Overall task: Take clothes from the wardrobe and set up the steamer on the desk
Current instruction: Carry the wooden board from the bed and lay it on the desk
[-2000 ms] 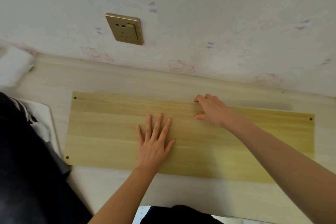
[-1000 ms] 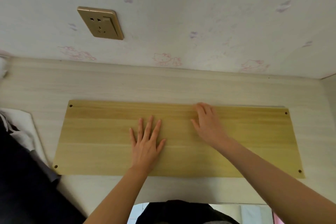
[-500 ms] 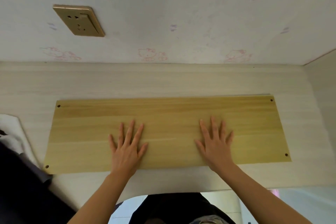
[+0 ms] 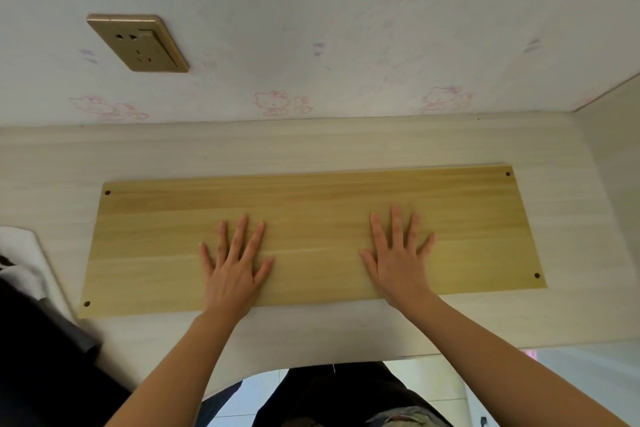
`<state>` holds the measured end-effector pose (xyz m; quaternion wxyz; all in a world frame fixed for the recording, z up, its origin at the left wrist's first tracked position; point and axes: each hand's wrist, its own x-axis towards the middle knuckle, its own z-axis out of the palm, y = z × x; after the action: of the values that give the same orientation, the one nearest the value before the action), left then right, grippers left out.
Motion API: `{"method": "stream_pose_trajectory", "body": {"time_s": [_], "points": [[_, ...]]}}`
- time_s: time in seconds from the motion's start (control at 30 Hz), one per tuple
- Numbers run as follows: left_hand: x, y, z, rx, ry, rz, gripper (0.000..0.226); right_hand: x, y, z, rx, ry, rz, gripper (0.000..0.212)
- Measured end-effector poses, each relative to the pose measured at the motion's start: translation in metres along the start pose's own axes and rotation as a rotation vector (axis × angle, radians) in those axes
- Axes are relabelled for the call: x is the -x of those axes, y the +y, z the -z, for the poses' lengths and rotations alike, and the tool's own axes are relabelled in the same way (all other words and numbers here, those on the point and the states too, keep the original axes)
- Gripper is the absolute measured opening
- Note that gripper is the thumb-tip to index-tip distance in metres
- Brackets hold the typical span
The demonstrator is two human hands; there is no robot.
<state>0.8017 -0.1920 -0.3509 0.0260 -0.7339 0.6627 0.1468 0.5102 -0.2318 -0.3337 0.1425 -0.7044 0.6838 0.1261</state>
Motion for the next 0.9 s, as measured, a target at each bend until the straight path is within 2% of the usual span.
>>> {"method": "stream_pose_trajectory", "body": {"time_s": [0.57, 0.7, 0.9], "points": [[-0.002, 0.005, 0.011, 0.023, -0.051, 0.027, 0.070, -0.001, 0.006, 0.006, 0.022, -0.025, 0.032, 0.069], [0.005, 0.028, 0.015, 0.094, -0.060, 0.126, 0.063, 0.006, 0.015, 0.020, 0.008, -0.052, 0.074, 0.068], [0.049, 0.085, 0.017, 0.177, -0.002, 0.064, 0.058, 0.039, 0.015, 0.030, -0.046, -0.041, 0.213, 0.061]]}}
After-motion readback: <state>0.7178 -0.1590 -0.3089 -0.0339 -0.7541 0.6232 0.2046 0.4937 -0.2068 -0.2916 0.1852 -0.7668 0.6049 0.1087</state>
